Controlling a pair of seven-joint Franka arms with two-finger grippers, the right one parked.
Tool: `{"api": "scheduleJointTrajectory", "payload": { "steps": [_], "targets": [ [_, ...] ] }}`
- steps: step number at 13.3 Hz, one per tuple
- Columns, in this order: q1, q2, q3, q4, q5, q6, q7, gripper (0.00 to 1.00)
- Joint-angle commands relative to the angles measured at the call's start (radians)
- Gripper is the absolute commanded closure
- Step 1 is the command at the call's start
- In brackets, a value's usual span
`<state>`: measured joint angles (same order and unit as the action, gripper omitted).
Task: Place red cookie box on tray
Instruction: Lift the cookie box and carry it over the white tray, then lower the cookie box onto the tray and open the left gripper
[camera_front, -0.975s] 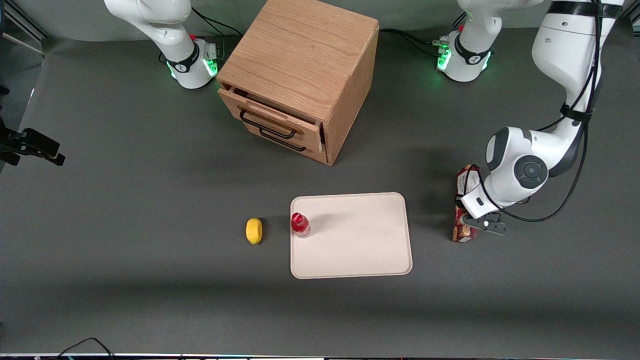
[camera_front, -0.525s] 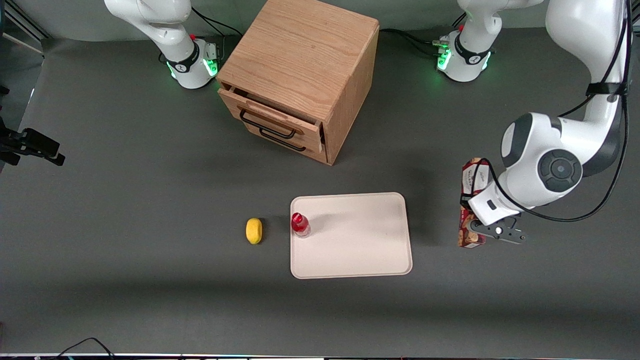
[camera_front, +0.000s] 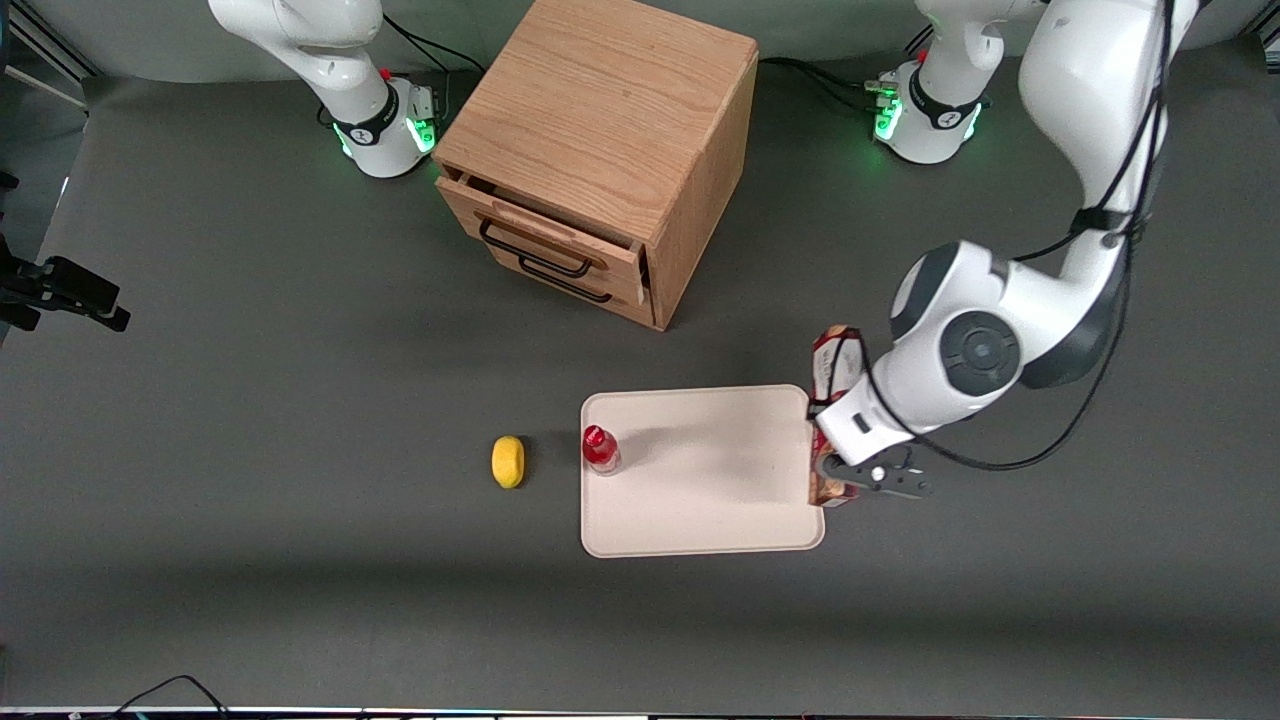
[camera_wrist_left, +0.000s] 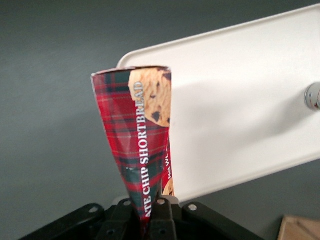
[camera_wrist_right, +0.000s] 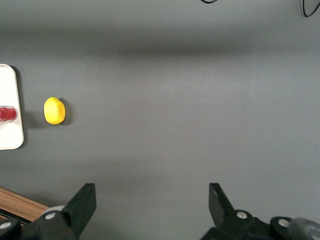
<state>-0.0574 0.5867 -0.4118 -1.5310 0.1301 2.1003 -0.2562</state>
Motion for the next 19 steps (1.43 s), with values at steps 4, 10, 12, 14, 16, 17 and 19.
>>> {"api": "scheduleJointTrajectory", "payload": {
  "steps": [4, 10, 12, 14, 16, 17, 19],
  "targets": [
    [-0.047, 0.175, 0.002, 0.049, 0.166, 0.136, -0.231, 1.00],
    [-0.042, 0.205, 0.007, 0.042, 0.172, 0.181, -0.224, 0.79],
    [-0.035, 0.183, 0.008, -0.021, 0.225, 0.289, -0.209, 0.00],
    [-0.028, 0.150, 0.008, -0.038, 0.226, 0.307, -0.213, 0.00],
    [0.000, 0.067, 0.008, -0.050, 0.217, 0.262, -0.212, 0.00],
    [0.017, 0.020, 0.007, -0.060, 0.200, 0.218, -0.210, 0.00],
    [0.066, -0.069, -0.001, -0.061, 0.119, 0.096, -0.201, 0.00]
  ]
}}
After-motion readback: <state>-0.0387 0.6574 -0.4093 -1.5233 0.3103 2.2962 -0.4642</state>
